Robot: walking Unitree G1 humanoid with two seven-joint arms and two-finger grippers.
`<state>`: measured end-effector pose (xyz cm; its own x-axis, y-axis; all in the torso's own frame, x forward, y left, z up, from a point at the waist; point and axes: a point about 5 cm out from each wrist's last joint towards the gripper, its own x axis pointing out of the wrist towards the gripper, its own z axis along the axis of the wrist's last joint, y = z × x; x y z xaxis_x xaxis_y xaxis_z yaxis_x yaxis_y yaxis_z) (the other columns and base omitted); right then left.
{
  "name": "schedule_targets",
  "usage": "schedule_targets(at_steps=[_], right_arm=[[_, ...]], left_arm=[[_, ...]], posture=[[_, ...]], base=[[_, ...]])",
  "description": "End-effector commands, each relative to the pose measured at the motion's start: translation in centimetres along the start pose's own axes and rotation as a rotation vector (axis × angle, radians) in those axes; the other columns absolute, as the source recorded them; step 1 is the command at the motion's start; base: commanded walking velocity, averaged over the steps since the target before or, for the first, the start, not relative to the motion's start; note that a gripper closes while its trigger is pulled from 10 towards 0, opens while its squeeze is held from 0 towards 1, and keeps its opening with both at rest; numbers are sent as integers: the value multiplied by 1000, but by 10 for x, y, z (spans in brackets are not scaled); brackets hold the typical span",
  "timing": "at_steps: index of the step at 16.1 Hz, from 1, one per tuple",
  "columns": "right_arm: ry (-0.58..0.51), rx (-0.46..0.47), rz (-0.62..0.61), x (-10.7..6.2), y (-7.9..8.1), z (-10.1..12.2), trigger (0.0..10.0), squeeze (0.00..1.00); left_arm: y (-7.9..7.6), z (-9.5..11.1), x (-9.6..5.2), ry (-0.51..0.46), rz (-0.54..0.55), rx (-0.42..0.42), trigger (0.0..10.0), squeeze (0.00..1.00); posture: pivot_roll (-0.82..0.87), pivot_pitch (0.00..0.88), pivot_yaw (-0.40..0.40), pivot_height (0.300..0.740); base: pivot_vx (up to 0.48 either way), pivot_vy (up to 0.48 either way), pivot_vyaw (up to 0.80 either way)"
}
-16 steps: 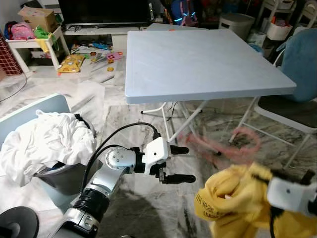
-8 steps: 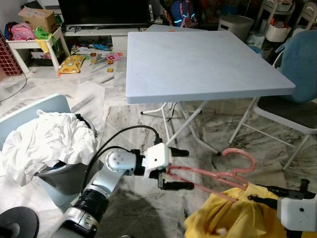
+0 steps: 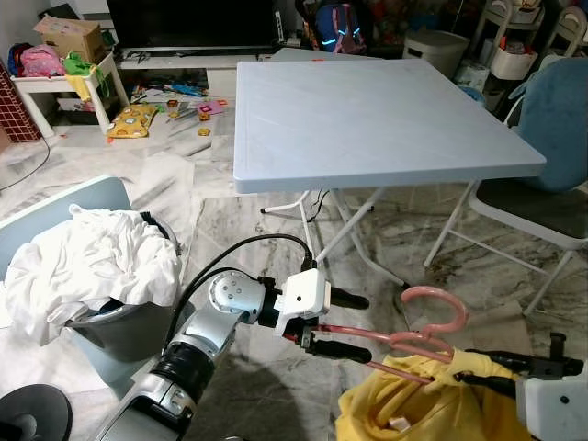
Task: Hang hanger
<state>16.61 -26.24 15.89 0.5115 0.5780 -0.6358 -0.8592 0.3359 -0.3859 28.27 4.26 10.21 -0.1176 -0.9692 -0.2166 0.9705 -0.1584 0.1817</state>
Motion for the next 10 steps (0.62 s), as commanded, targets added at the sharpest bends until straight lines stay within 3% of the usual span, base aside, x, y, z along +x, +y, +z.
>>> schedule_targets(at_steps=[1, 4, 10], right_arm=[[-36, -63, -20, -6, -7, 13, 10000, 0], [-37, -65, -13, -5, -5, 13, 10000, 0], [-42, -52, 24, -6, -2, 17, 10000, 0]], left_arm=[[1, 3, 1, -8, -31, -6, 0, 0], [-4, 1, 2, -7, -86, -37, 0, 0], [1, 0, 2, -7, -58, -46, 0, 0]], posture=[[-80, 0, -17, 740], [-80, 0, -17, 740], [-86, 0, -18, 740]], base=[[0, 0, 0], [0, 0, 0], [0, 0, 0]])
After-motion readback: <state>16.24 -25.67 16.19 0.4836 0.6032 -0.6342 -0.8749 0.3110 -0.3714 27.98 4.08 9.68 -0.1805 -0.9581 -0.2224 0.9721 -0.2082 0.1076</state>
